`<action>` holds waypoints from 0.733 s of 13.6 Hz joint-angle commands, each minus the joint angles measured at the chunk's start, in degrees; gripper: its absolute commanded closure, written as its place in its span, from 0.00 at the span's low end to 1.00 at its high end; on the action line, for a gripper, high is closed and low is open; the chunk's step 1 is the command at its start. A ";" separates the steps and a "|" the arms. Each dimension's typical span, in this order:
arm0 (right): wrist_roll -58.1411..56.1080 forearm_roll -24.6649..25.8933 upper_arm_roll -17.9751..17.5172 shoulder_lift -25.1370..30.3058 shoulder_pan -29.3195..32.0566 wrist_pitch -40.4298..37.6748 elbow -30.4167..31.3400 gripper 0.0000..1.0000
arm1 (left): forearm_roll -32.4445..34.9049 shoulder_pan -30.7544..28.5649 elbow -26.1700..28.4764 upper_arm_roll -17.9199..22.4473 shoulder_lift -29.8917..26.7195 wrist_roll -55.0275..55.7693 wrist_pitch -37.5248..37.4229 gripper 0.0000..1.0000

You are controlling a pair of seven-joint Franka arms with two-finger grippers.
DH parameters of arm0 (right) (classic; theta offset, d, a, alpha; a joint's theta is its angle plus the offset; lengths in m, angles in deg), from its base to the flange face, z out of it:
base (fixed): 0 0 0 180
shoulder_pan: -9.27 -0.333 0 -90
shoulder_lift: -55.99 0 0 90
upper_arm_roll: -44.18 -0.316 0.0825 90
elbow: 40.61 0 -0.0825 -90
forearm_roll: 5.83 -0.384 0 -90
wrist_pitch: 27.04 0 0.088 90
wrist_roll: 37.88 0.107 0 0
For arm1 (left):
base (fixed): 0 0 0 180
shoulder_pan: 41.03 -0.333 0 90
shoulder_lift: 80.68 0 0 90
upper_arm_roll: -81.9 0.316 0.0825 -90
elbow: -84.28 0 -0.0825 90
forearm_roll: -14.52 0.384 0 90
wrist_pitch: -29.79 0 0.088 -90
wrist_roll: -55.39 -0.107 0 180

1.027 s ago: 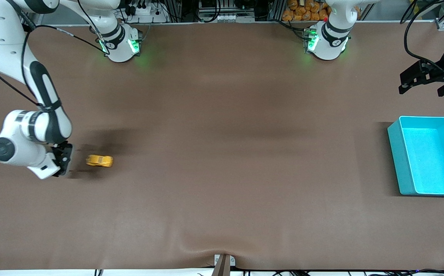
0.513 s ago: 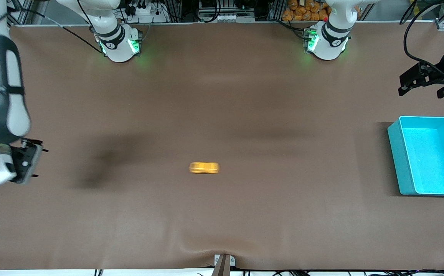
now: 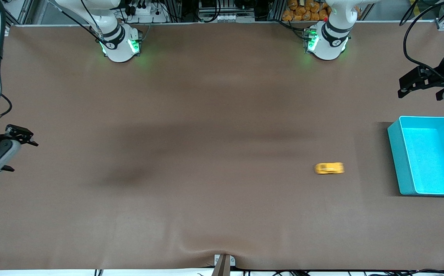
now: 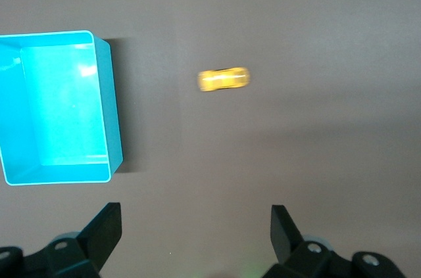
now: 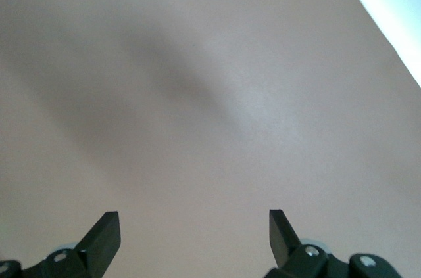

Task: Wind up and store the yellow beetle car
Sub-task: 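Release the car to roll toward the teal box, raising the right gripper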

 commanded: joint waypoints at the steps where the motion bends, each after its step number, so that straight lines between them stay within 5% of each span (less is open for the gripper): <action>1: 10.51 -0.66 -0.27 4.05 -1.02 -4.18 0.30 0.00 | 0.57 -0.43 -0.23 -0.16 0.49 -0.32 0.48 0.00; 6: 33.67 -0.39 -0.09 5.11 -2.00 -8.85 -5.41 0.00 | 0.83 -0.78 -0.32 0.62 3.90 -0.23 1.10 0.00; 10: 51.31 -0.83 -0.18 7.82 -2.25 -10.87 -5.50 0.00 | 0.92 -6.12 -0.50 2.48 12.94 0.21 5.13 0.00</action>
